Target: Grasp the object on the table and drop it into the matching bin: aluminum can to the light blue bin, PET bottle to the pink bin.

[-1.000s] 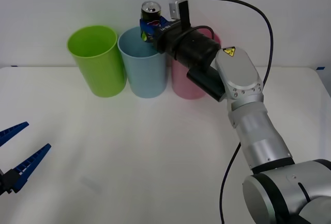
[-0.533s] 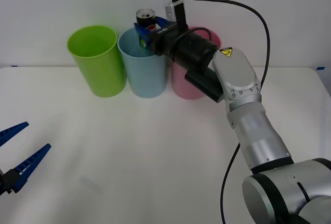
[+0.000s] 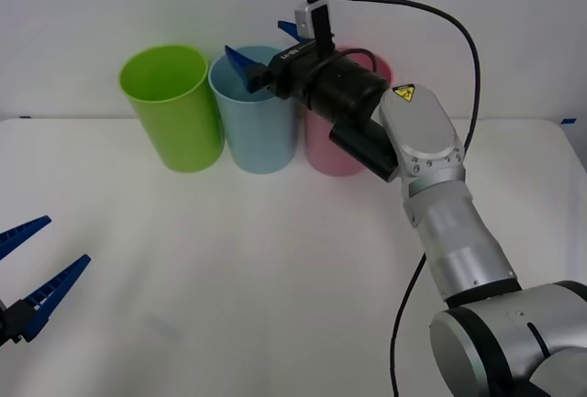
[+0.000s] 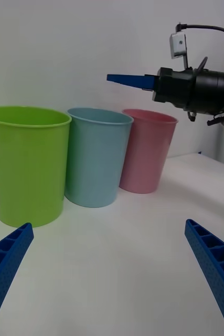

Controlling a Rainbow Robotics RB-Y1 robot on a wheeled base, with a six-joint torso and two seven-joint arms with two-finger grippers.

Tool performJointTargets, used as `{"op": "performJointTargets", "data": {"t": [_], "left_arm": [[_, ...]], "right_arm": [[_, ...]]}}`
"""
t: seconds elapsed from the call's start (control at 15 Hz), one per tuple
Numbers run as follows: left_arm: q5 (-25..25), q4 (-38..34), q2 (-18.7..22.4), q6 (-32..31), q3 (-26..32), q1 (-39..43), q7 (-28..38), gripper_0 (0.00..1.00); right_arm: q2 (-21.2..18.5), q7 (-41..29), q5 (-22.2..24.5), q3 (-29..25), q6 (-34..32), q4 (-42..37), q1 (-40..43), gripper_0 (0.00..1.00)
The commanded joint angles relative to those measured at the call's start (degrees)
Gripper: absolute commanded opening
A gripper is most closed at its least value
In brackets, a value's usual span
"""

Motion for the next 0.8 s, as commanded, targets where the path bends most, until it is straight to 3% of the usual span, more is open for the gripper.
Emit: {"op": "performJointTargets", "data": {"t": [0.07, 0.6, 0.8], "left_arm": [[0.00, 0.00, 0.00, 0.00, 0.00, 0.00, 0.00, 1.00], [0.00, 0.00, 0.00, 0.00, 0.00, 0.00, 0.00, 1.00], [0.00, 0.00, 0.00, 0.00, 0.00, 0.00, 0.00, 1.00]], "right_arm": [[0.00, 0.53, -0.57, -0.55, -0.81, -0.02, 0.08, 1.00], [0.00, 1.32, -4.00, -0.11, -6.52, -4.68, 4.12, 1.00], [-1.97, 1.41, -8.39, 2.70, -9.86, -9.25, 8.34, 1.00]]}}
